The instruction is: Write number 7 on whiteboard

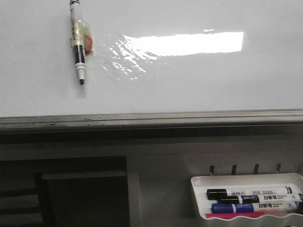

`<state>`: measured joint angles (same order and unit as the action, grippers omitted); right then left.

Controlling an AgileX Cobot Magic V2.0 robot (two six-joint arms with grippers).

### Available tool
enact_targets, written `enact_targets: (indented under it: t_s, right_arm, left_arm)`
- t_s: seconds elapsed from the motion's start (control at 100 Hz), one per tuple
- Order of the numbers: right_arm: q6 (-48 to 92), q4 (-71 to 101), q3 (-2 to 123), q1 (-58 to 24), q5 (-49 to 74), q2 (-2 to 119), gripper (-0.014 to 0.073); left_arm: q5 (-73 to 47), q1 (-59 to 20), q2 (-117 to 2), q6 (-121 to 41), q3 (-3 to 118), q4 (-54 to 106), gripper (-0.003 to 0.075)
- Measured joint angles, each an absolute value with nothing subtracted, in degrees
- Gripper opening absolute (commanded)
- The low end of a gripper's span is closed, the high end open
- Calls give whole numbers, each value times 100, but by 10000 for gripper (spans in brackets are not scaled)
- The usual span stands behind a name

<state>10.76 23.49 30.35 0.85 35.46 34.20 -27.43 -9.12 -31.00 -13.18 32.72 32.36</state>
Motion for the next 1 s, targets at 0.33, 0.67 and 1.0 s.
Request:
enact_targets:
  t_s: [0.33, 0.67, 1.0]
  right_arm:
    - [1076, 2349, 3035, 72, 3536, 3424, 521]
    - [1086, 2349, 3035, 72, 3525, 3424, 521]
    - [1086, 2349, 3035, 72, 3525, 3424, 521]
  left_arm:
    - [-1852, -1823, -4462, -2710, 3272, 4690, 511]
    - [412, -3350, -6191, -2898, 3277, 4958, 511]
    - [1391, -3759, -7209, -2911, 3612, 5031, 510]
